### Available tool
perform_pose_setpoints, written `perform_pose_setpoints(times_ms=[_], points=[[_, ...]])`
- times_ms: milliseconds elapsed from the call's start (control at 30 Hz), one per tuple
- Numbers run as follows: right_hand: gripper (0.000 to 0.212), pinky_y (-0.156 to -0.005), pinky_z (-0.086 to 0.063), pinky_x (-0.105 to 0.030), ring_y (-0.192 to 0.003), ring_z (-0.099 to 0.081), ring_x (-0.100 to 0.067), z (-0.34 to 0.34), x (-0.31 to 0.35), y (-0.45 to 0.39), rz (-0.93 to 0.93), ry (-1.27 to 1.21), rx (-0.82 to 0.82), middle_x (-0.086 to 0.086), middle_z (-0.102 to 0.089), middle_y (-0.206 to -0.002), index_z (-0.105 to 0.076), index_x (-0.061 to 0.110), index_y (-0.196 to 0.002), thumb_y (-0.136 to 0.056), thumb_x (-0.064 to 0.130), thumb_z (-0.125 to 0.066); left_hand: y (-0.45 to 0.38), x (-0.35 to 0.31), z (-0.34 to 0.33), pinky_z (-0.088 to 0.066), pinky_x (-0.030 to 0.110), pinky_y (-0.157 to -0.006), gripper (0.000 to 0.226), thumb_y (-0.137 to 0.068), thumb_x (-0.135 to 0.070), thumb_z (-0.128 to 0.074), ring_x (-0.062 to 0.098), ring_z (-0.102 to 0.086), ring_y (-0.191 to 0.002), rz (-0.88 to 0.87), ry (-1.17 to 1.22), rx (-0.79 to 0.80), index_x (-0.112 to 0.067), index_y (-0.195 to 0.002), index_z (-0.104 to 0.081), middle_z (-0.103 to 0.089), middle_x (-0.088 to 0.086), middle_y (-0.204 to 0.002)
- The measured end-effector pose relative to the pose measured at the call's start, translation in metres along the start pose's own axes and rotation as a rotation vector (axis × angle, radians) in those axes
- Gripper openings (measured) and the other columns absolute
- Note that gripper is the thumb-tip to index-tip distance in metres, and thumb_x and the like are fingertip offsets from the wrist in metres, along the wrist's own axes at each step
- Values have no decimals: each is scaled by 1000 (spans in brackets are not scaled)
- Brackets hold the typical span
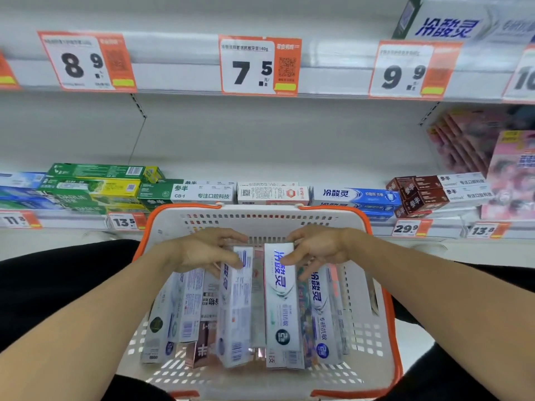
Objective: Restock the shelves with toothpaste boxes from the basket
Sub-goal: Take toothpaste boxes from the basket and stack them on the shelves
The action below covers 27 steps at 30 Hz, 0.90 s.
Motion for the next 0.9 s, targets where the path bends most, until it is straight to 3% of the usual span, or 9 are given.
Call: perform_pose_setpoints(times_ms=[100,200,300,400,500,600,700,800,900], points=[[47,-107,-48,-46,-116,-66,-27,22,28,22,85,25,2,-8,-73,-119,-58,7,-131,-87,9,-74,8,-19,12,-57,47,-91,37,-95,-7,-61,29,-69,-107,-96,267,-6,-10,-132,-59,-72,19,-115],[50,-97,-52,-43,-109,-67,-29,41,56,46,187,-22,6,-13,-72,-118,-63,5,-125,-78,13,-81,11,-41,18,-55,51,-96,40,-91,-21,-63,34,-69,-109,-157,439,-65,0,-125,-61,-70,23,-118],[40,-78,-49,-35,-82,-59,-20,58,75,63,242,-53,-97,-8,-72,-96,-72,15,-97,-65,29,-91,17,-68,20,-61,34,-75,48,-76,-41,-68,26,-74,-90,-214,500,-162,-3,-107,-70,-76,17,-101],[20,-71,-44,-33,-73,-56,-18,68,91,79,312,-88,-233,-5,-68,-84,-72,20,-77,-75,36,-84,24,-91,21,-57,29,-61,50,-71,-54,-66,22,-68,-73,-277,475,-207,-9,-93,-75,-75,15,-91],[26,-76,-45,-37,-78,-58,-21,66,100,97,346,-18,-315,-7,-69,-87,-71,17,-88,-80,39,-82,34,-114,16,-54,30,-55,51,-80,-53,-62,26,-67,-69,-341,410,-158,-5,-95,-75,-74,18,-89],[35,-65,-45,-30,-66,-58,-19,62,109,116,409,79,-412,-9,-70,-80,-67,13,-95,-78,40,-83,42,-133,5,-57,32,-58,47,-81,-44,-66,24,-72,-79,-359,334,-115,-5,-107,-67,-75,15,-93],[39,-58,-46,-26,-53,-58,-9,58,121,141,462,304,-523,-1,-73,-72,-65,15,-100,-80,44,-80,49,-148,-3,-60,40,-76,50,-81,-43,-76,26,-73,-98,-378,226,-113,-14,-120,-66,-75,11,-109],[38,-70,-55,-33,-66,-69,-16,62,135,170,536,429,-576,-6,-77,-84,-65,19,-105,-81,45,-79,62,-167,-6,-55,50,-94,57,-79,-53,-75,26,-72,-105,-444,98,-139,-27,-128,-62,-75,6,-113],[33,-86,-58,-49,-87,-74,-29,76,146,210,638,390,-578,-7,-78,-90,-68,23,-106,-81,39,-81,89,-194,0,-59,39,-85,50,-80,-59,-72,24,-74,-97,-564,84,-200,-27,-118,-67,-76,5,-107]])
Point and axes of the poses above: each hand's wrist, its own y-axis away from the middle knuckle, its own z-axis out of the back of the hand, x = y × z, the point moved 8 cm from there along -y, towards the middle knuckle
